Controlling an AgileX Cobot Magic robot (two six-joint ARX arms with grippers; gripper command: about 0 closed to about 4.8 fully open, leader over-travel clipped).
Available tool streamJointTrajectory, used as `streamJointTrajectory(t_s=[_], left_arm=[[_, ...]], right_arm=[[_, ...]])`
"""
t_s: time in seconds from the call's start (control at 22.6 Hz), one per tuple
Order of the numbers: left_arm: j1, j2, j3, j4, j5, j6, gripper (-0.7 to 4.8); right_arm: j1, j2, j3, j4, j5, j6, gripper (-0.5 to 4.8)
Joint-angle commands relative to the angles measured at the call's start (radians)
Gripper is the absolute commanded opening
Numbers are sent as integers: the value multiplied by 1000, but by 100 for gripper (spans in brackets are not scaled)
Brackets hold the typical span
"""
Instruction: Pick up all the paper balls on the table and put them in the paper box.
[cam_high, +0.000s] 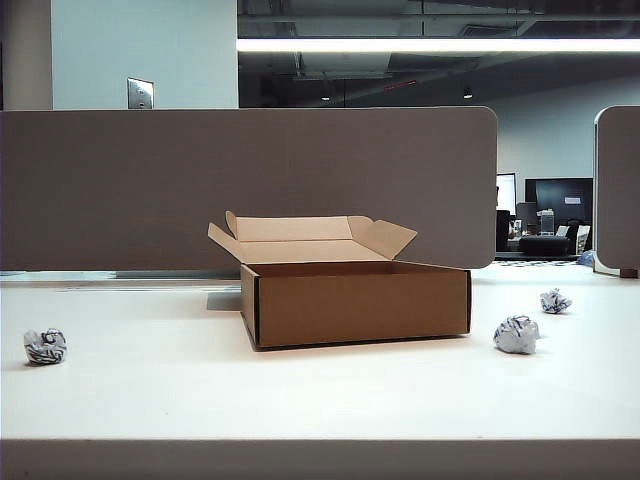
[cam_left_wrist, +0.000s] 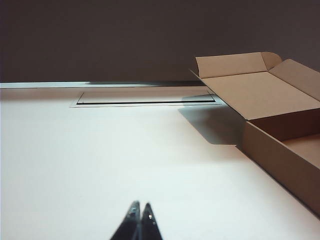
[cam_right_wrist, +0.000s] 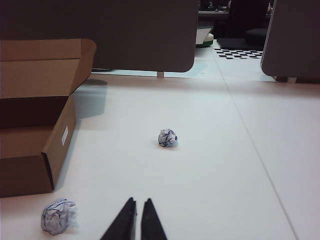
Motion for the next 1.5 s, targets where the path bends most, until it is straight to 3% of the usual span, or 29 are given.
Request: streamJointTrajectory(t_s=[0.04, 0.44, 0.49, 0.75, 1.02, 1.15, 1.19, 1.24, 1.41, 1.5], left_arm=[[2, 0, 3, 13, 6, -3, -5], [2, 0, 19, 13, 6, -5, -6], [2, 0, 47, -12, 5, -25, -6], [2, 75, 282, -274, 1, -71, -6], [2, 330, 501, -386, 56, -34, -6], [2, 440, 519, -383, 96, 42, -6], [2, 520, 519, -380, 142, 135, -6], [-16, 570, 519, -380, 135, 165, -6], [-30, 672, 520, -367, 122, 203, -5], [-30, 732, 527, -365, 122, 203, 36]], right_arm=[[0, -3, -5, 17, 0, -2, 31], [0, -3, -2, 42, 0, 47, 30], [0, -3, 2, 72, 0, 95, -11], [1, 45, 212, -50, 0, 291, -9], [2, 344, 494, -140, -91, 166, -9], [2, 494, 565, -159, -89, 122, -9], [2, 599, 611, -212, -84, 88, -9], [2, 681, 641, -240, -83, 80, -9], [19, 896, 720, -294, -134, 45, -9], [53, 1005, 761, -292, -134, 20, -9]])
